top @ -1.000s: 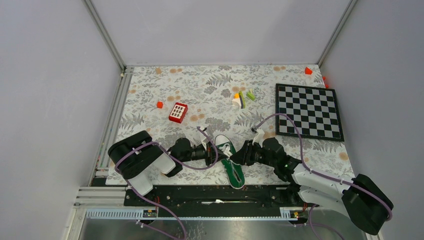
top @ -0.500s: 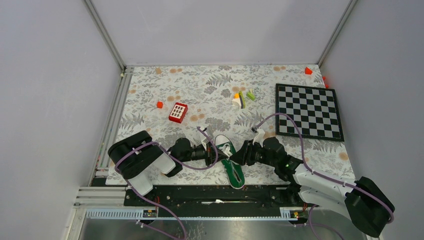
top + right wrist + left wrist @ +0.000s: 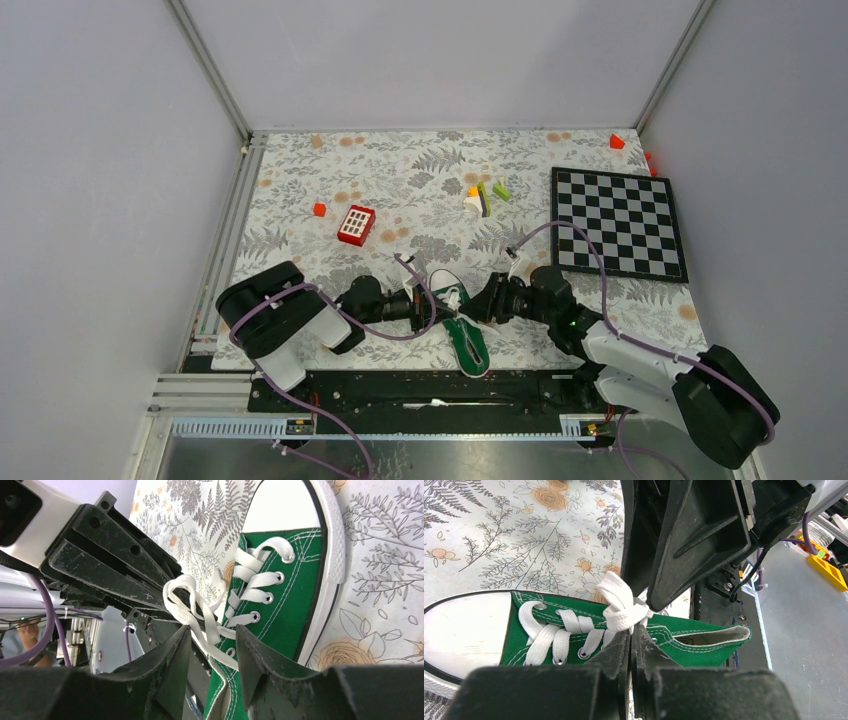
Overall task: Tie the shoes
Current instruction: Cross the shoelace with the shoelace.
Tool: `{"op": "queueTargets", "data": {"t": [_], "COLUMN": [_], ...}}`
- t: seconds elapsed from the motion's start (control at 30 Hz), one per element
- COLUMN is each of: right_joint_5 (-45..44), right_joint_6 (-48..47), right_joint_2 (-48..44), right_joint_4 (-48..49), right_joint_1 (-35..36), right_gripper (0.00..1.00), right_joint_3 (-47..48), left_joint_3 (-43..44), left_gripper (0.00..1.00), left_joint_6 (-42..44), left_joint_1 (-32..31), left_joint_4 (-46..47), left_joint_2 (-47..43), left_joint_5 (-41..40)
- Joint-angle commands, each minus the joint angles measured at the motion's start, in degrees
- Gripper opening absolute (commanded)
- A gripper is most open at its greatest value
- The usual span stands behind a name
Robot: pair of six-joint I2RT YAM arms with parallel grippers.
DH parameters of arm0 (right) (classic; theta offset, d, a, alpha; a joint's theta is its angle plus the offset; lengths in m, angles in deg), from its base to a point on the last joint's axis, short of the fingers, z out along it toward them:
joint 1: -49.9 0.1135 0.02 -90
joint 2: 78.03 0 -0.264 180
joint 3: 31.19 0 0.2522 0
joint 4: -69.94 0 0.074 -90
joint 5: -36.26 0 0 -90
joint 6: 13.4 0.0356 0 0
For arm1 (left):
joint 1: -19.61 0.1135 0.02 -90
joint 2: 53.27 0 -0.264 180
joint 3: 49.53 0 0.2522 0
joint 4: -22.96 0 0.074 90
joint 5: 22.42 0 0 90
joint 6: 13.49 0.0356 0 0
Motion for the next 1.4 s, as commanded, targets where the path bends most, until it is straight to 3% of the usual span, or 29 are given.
{"op": "queueTargets", "data": {"t": [0.0,0.67,1.0,1.1,1.27,1.37], "right_joint_5": [5.4,6.5,8.2,7.5,-2.8,-7.3], "right_joint_6": [1.3,3.6,2.9,0.6,-8.0,-10.8], "right_joint_2": [2.4,9.1,10.8,9.5,1.7,-1.2], "right_joint_4": [4.9,12.0,11.8,8.2,-6.9,-10.4], "right_joint_1": [-0.7,-1.3,-1.3,-1.1,2.6,4.7], "right_gripper": [0.45,0.36,0.08,0.0,0.0,0.0], "right_joint_3": [1.6,1.2,2.1,2.8,5.3,5.9], "left_joint_3": [0.0,-0.4,-0.8,-1.0,-1.1,-0.9], "left_gripper": [0.0,0.0,0.0,0.0,0.0,0.0], "left_joint_6": [-0.1,-0.2,0.0,0.0,-0.7,-1.4], "left_joint_1": [-0.1,-0.1,0.0,-0.1,0.0,-0.1], "left_joint_4": [4.3,4.3,4.4,4.4,4.4,5.0], "left_joint_2": [-0.1,-0.7,-1.2,-1.5,-1.4,-0.9], "left_joint_5": [1.5,1.6,1.4,1.3,1.7,2.2]}}
